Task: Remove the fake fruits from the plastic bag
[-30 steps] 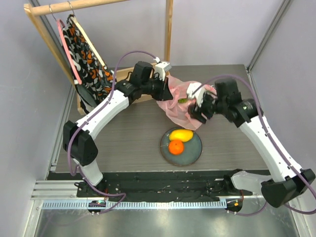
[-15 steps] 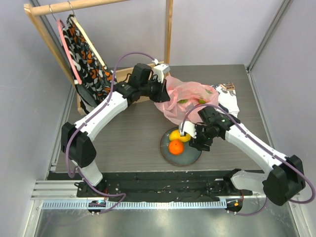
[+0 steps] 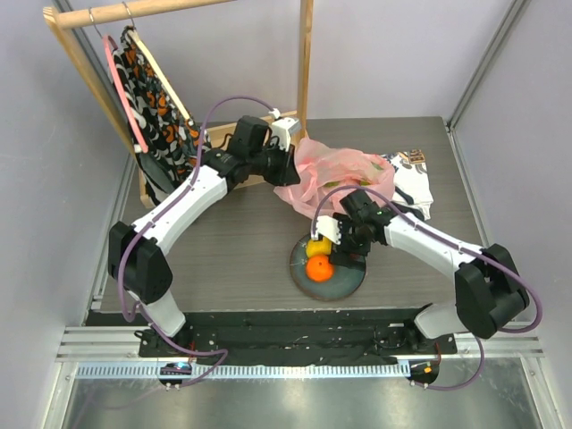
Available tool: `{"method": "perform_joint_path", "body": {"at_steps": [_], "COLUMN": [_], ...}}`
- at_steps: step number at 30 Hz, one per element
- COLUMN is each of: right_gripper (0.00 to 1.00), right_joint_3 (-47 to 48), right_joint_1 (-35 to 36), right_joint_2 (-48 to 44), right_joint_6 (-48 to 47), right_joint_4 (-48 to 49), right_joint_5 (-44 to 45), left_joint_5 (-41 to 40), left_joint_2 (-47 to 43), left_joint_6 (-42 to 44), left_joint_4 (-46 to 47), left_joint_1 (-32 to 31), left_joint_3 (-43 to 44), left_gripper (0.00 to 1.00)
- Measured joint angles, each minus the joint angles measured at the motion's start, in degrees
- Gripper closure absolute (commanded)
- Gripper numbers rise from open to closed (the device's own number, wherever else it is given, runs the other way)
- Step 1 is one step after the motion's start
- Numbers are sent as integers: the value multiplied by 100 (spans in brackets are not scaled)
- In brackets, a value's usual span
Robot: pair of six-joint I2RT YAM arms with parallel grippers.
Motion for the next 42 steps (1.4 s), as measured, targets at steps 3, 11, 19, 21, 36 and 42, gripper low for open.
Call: {"method": "perform_joint_path", "body": {"at_steps": [3, 11, 19, 21, 36, 42], "right_gripper": [0, 7, 44, 55, 67, 67], "right_joint_3": [105, 2332, 3373, 3414, 2940, 2258], "right_joint_1": [11, -540, -831, -831, -1685, -2315], "right_joint_2": [9, -535, -208, 365, 1486, 501], "right_joint_6": [83, 896, 1622, 1729, 1388, 761], "right_joint_4": [-114, -824, 240, 466, -354, -883], "right_joint_5": [-4, -726, -654, -612, 160, 542], "left_joint_5": [2, 70, 234, 271, 310, 361], "left_joint_2": [0, -2, 0, 0, 0, 0], "left_joint_6": [4, -35, -85, -118, -181, -208], "left_joint_4": [0, 2, 4, 7, 9, 17], "left_joint_1": [11, 11, 11, 11, 11, 11], "left_joint_3": [0, 0, 0, 0, 0, 0], "left_gripper": [100, 100, 100, 100, 100, 100]}}
